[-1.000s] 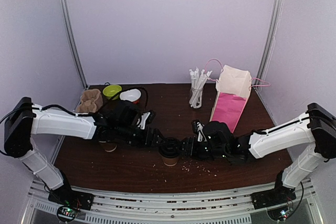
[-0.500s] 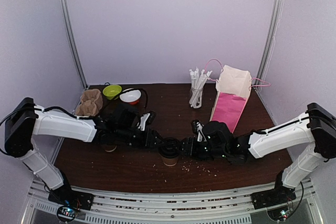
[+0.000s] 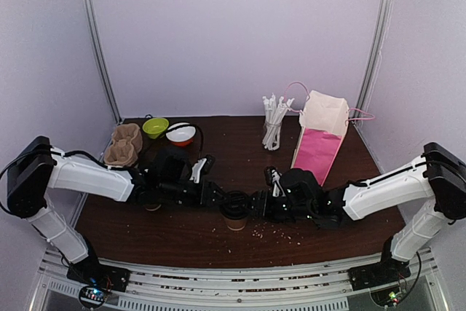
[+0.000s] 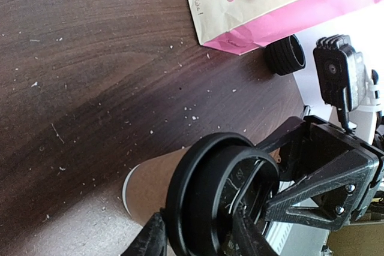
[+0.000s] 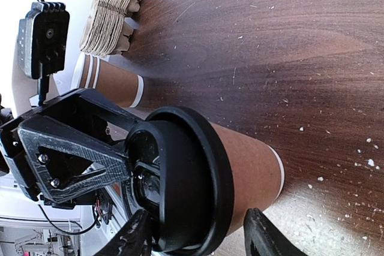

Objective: Pack the takeout coffee

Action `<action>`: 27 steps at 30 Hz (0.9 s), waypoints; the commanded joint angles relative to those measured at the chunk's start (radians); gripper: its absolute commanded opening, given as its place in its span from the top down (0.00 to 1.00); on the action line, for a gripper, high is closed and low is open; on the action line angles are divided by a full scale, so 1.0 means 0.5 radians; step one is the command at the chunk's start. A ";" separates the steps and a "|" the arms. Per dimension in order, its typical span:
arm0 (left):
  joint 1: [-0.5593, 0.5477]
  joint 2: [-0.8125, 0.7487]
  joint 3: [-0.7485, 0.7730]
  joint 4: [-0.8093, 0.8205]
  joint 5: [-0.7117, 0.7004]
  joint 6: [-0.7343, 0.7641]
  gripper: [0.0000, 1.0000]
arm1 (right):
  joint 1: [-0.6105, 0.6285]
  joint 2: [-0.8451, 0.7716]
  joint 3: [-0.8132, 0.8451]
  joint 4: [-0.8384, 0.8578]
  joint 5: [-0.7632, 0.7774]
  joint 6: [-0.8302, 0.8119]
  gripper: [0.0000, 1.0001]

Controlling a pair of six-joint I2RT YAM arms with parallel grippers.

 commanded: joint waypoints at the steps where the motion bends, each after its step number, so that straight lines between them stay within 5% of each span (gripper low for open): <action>1: 0.010 0.129 -0.118 -0.060 -0.021 -0.017 0.62 | -0.009 0.087 -0.064 -0.097 0.008 0.018 0.47; 17: 0.016 0.197 -0.222 0.048 0.003 -0.020 0.62 | -0.009 0.111 -0.149 -0.064 0.000 0.033 0.48; 27: 0.016 0.044 0.042 -0.199 0.015 0.101 0.33 | -0.011 -0.065 0.013 -0.162 -0.055 -0.094 0.34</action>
